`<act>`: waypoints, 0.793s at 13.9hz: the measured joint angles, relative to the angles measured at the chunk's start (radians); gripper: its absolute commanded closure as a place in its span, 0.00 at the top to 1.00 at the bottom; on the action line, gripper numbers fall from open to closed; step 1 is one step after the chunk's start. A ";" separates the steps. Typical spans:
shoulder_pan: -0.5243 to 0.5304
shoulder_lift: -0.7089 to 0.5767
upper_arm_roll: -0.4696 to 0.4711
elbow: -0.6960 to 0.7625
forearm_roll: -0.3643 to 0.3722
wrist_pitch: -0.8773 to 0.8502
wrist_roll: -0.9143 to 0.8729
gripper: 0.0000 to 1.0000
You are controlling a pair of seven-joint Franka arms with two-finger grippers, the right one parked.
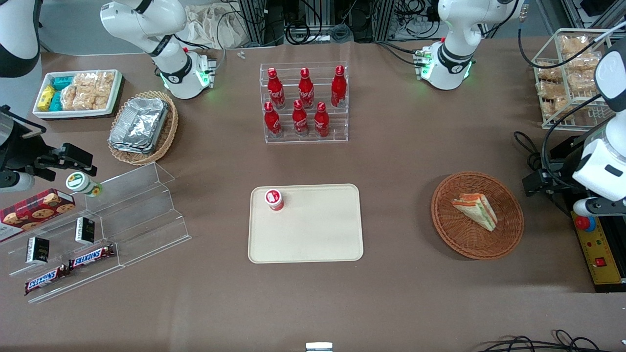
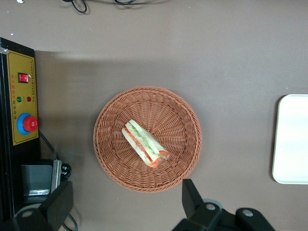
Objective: Place sandwich from basket to tray
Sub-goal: 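Lower the open left gripper over the wrapped sandwich in the wicker basket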
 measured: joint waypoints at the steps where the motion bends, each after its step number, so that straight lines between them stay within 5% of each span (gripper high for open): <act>1: 0.000 0.000 0.001 0.000 0.000 0.000 0.000 1.00; 11: -0.006 0.001 0.001 -0.066 -0.002 -0.022 0.000 1.00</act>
